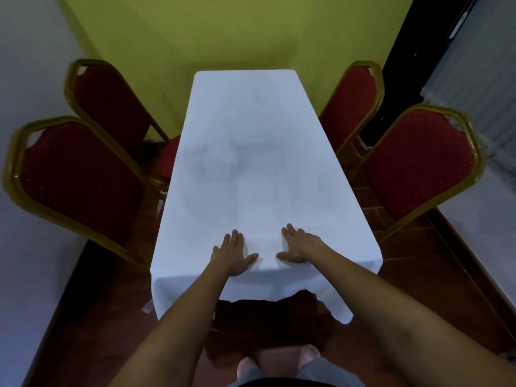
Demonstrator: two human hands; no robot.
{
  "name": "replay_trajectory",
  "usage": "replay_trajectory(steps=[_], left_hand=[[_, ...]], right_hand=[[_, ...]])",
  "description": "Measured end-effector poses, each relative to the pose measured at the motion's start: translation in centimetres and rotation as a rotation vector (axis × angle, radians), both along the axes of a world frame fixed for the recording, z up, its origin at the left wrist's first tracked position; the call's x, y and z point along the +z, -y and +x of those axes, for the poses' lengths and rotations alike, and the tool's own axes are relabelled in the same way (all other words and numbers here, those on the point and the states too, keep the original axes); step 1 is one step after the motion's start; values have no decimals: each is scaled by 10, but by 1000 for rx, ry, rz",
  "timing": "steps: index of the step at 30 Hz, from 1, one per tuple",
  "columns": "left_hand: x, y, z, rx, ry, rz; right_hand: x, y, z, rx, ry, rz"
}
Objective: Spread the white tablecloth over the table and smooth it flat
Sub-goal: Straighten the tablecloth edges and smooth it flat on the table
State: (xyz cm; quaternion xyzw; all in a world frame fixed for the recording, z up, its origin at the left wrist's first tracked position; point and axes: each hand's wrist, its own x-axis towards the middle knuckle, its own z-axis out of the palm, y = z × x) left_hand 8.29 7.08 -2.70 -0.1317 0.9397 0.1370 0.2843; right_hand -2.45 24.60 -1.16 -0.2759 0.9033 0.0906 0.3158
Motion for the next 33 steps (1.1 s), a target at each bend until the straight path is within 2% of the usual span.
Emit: replay_trajectory(steps=[5, 13, 15, 19, 26, 33], left_hand=[[1, 5, -5, -17, -27, -7], [6, 11, -10, -38, 28, 41], [16, 25, -36, 13, 23, 7], [19, 22, -46, 10, 26, -108], [29, 13, -44, 22, -163, -262], [29, 22, -104, 19, -339, -225]], right_hand=[[3, 0, -3, -8, -5, -15], [5, 10, -12, 46, 29, 92], [15, 30, -43, 113, -12, 67], [23, 35, -48, 133, -56, 30], [26, 33, -44, 83, -190, -66], [9, 25, -81, 215, -308, -245]])
